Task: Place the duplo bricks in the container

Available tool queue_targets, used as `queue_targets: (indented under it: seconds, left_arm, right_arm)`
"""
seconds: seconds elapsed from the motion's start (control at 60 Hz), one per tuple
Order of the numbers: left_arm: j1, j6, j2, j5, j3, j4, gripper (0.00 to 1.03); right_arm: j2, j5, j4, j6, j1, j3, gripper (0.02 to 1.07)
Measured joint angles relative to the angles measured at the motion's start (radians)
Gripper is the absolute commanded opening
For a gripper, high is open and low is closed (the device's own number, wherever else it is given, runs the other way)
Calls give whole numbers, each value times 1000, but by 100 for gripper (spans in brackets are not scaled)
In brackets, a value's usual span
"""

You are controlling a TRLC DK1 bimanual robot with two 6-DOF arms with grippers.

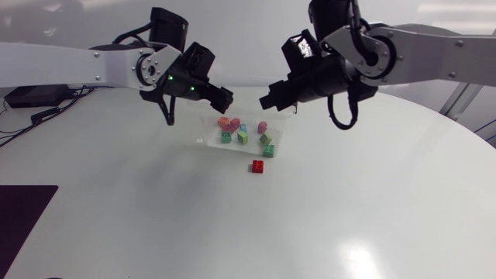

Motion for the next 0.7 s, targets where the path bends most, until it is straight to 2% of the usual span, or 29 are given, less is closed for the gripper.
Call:
queue_targets:
  seconds: [0.3, 0.317, 0.35, 0.4, 0.433, 0.5, 0.583, 0.7]
  left_arm:
    - [24, -27, -286, -70, -270, 85, 99]
    - [24, -29, -301, -71, -282, 85, 99]
    - [25, -29, -332, -74, -305, 85, 99]
    - [27, -30, -374, -78, -336, 89, 99]
    - [31, -30, -402, -81, -357, 92, 99]
    - [42, -31, -465, -99, -406, 101, 99]
    - [56, -34, -538, -111, -462, 105, 99]
    - [81, -43, -621, -119, -520, 105, 99]
  right_arm:
    - [257, 37, 70, 21, -24, 167, 22]
    - [273, 42, 75, 23, -24, 175, 25]
    - [295, 55, 85, 23, -24, 191, 38]
    - [329, 70, 97, 34, -29, 215, 64]
    - [346, 86, 101, 47, -30, 228, 76]
    - [367, 126, 112, 78, -32, 239, 78]
    - [368, 170, 127, 116, -33, 235, 91]
    - [310, 219, 158, 143, -23, 177, 91]
